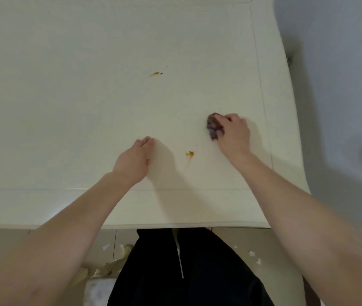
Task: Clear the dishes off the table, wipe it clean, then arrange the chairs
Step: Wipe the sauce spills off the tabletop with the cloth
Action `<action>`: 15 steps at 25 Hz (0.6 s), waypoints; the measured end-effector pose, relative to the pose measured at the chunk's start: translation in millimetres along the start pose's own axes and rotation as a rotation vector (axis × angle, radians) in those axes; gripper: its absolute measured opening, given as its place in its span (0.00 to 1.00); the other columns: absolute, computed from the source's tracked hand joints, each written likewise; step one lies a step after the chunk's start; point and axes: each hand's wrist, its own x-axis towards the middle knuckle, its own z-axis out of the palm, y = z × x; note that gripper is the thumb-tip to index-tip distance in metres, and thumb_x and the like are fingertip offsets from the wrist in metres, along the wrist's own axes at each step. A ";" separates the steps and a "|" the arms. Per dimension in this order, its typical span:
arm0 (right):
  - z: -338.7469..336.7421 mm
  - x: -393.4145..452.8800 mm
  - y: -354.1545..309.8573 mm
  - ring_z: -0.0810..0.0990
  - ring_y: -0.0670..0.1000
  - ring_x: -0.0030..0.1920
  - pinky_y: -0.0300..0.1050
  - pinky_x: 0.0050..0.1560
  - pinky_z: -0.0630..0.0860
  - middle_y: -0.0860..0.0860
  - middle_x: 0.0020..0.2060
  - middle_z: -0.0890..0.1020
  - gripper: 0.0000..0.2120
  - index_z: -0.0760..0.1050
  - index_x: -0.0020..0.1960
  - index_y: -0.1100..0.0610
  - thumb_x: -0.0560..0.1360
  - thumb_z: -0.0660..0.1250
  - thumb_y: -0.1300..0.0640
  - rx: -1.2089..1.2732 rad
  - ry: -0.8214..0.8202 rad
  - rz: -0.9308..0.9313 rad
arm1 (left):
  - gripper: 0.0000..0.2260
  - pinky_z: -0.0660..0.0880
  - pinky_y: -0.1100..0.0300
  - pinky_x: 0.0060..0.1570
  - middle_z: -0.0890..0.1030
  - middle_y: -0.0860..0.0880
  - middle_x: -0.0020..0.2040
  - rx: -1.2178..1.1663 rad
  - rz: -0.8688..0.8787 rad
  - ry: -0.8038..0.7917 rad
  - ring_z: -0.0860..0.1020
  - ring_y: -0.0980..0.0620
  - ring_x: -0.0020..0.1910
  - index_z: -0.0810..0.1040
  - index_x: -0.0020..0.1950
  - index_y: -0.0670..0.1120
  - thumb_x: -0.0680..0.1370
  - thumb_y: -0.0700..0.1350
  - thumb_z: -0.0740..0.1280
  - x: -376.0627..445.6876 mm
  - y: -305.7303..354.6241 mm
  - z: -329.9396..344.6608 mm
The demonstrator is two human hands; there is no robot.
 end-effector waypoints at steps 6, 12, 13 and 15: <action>31.1 -103.6 -23.4 0.77 0.59 0.52 0.52 0.49 0.73 0.51 0.54 0.80 0.15 0.81 0.53 0.47 0.67 0.72 0.55 0.062 -0.208 -0.660 | 0.40 0.55 0.56 0.73 0.50 0.49 0.79 0.058 0.014 -0.026 0.50 0.46 0.77 0.50 0.78 0.45 0.74 0.52 0.70 -2.7 3.8 8.0; -5.9 -19.9 23.5 0.72 0.62 0.58 0.53 0.53 0.70 0.56 0.60 0.75 0.17 0.77 0.61 0.51 0.73 0.66 0.60 -0.086 0.063 0.042 | 0.41 0.55 0.57 0.73 0.51 0.51 0.78 0.008 -0.019 -0.011 0.49 0.47 0.77 0.51 0.78 0.46 0.73 0.50 0.72 -0.7 4.2 11.8; 2.0 -34.2 3.3 0.73 0.62 0.57 0.53 0.52 0.70 0.55 0.59 0.76 0.17 0.77 0.60 0.50 0.73 0.66 0.59 -0.078 0.058 0.031 | 0.41 0.55 0.57 0.73 0.52 0.50 0.78 0.008 -0.018 -0.008 0.50 0.47 0.77 0.51 0.78 0.45 0.72 0.49 0.72 -0.4 4.2 12.7; 27.8 -83.3 -43.4 0.75 0.62 0.54 0.52 0.49 0.72 0.54 0.56 0.78 0.15 0.79 0.56 0.48 0.70 0.69 0.58 -0.012 0.007 -0.192 | 0.41 0.53 0.56 0.74 0.53 0.48 0.78 0.010 -0.012 -0.001 0.51 0.44 0.77 0.52 0.77 0.44 0.72 0.49 0.73 0.0 4.9 11.2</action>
